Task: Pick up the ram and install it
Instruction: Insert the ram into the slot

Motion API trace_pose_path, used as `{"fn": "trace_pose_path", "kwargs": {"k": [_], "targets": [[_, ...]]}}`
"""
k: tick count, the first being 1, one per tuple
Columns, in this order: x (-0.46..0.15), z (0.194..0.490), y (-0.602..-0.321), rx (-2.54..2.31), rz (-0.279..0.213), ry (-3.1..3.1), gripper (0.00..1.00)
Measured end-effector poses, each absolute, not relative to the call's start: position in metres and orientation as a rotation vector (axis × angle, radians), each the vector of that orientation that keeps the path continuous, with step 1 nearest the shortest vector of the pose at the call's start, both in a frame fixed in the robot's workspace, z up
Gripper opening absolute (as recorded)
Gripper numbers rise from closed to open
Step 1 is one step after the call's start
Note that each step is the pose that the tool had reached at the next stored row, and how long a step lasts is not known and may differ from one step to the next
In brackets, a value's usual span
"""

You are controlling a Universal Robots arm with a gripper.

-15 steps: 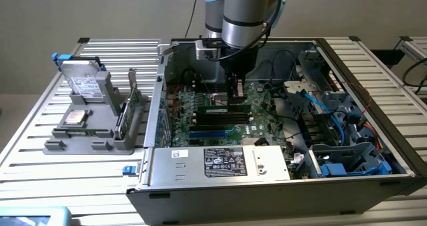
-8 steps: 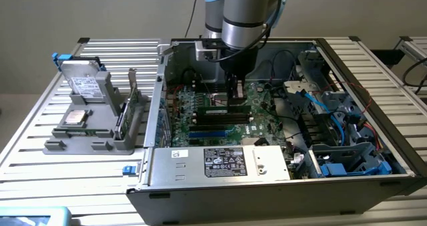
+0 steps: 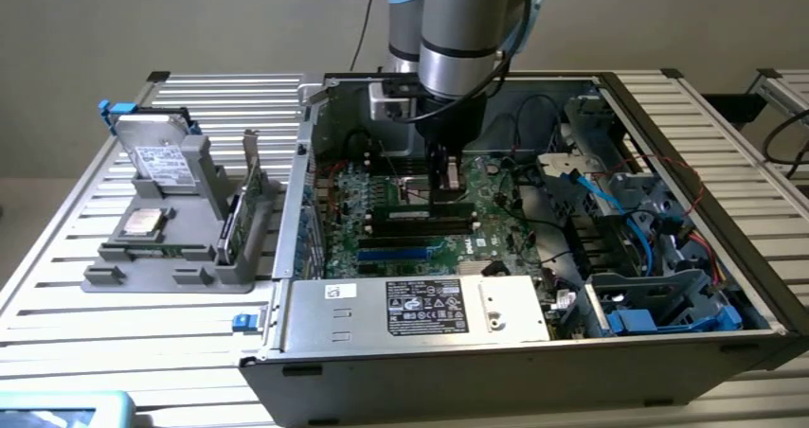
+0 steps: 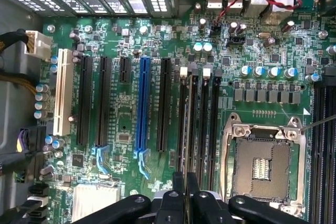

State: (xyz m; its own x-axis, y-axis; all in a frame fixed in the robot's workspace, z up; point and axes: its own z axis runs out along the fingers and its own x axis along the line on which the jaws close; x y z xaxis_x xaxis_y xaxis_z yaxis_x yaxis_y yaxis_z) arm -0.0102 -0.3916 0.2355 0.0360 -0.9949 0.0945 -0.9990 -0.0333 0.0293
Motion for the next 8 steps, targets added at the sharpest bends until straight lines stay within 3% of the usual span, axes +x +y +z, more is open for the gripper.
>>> {"fn": "trace_pose_path", "kwargs": {"k": [8], "targets": [[-0.0103,0.2328,-0.3930,2.196,0.073,-2.122,0.13]]}}
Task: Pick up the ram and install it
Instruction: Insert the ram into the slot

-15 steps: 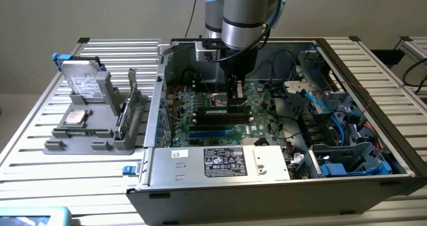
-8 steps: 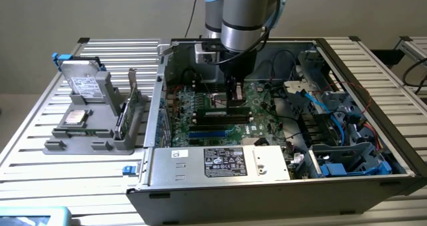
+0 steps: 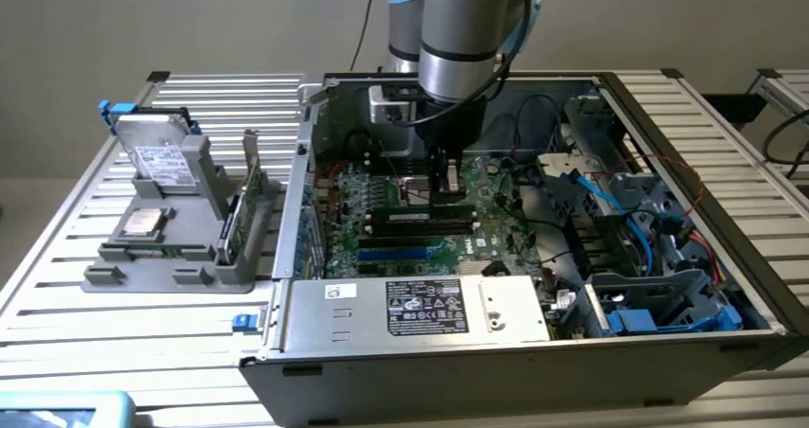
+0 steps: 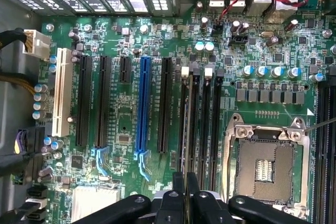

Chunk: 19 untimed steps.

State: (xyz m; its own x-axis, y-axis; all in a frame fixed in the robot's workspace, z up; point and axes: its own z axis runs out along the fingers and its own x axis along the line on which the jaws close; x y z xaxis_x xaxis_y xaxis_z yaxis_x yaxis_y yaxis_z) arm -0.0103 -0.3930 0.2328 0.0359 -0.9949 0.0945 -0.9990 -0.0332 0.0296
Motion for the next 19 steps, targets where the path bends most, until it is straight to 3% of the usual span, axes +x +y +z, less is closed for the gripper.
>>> {"fn": "trace_pose_path", "kwargs": {"k": [19], "targets": [[-0.0103,0.2295,-0.3947,2.196,0.073,-2.121,0.13]]}}
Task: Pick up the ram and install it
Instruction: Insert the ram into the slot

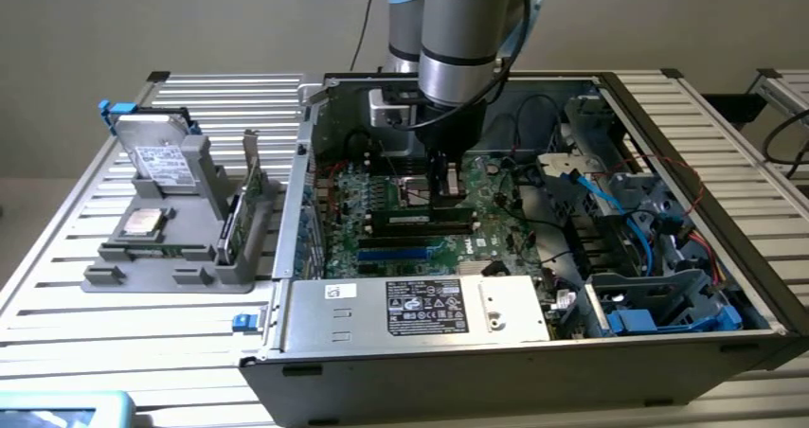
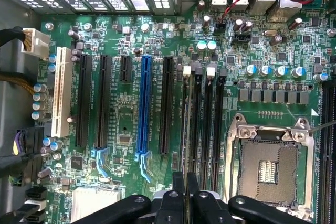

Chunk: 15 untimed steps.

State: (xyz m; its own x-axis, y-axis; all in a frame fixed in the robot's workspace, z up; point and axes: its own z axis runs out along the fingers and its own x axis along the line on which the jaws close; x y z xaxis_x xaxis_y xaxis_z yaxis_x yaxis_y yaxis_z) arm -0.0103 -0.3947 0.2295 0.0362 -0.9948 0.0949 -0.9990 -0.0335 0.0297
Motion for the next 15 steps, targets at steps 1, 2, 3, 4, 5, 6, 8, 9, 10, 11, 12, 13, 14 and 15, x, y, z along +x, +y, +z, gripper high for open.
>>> {"fn": "trace_pose_path", "kwargs": {"k": [1,2,3,4,5,6,8,9,10,11,12,13,14,15], "targets": [[-0.0103,0.2293,-0.3946,2.196,0.073,-2.121,0.13],[-0.0102,0.2289,-0.3946,2.197,0.073,-2.121,0.13],[-0.0102,0.2287,-0.3946,2.197,0.073,-2.121,0.13],[-0.0102,0.2283,-0.3945,2.197,0.073,-2.121,0.13],[-0.0102,0.2281,-0.3945,2.197,0.073,-2.121,0.13],[-0.0103,0.2281,-0.3945,2.196,0.073,-2.121,0.13],[-0.0103,0.2281,-0.3945,2.196,0.073,-2.121,0.13],[-0.0103,0.2280,-0.3945,2.196,0.073,-2.121,0.13],[-0.0103,0.2280,-0.3946,2.196,0.073,-2.121,0.13],[-0.0103,0.2280,-0.3946,2.196,0.074,-2.121,0.13],[-0.0103,0.2279,-0.3946,2.196,0.074,-2.121,0.13],[-0.0103,0.2280,-0.3947,2.196,0.074,-2.120,0.13],[-0.0103,0.2280,-0.3947,2.196,0.074,-2.120,0.13],[-0.0103,0.2280,-0.3947,2.195,0.075,-2.120,0.13]]}}
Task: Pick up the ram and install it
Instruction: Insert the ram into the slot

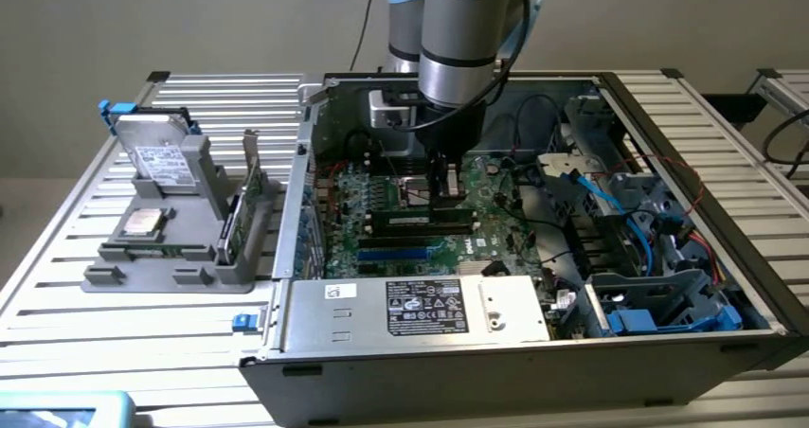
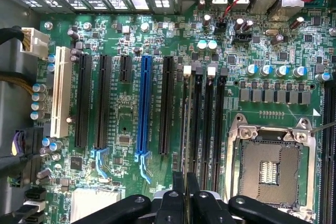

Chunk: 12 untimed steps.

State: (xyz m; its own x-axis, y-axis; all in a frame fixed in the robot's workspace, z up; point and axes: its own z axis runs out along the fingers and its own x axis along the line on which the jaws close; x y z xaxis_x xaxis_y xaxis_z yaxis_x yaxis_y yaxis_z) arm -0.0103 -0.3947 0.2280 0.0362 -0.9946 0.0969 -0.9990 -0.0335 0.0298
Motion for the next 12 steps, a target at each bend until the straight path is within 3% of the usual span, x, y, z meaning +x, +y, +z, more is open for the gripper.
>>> {"fn": "trace_pose_path", "kwargs": {"k": [12], "targets": [[-0.0103,0.2265,-0.3944,2.192,0.082,-2.117,0.13]]}}
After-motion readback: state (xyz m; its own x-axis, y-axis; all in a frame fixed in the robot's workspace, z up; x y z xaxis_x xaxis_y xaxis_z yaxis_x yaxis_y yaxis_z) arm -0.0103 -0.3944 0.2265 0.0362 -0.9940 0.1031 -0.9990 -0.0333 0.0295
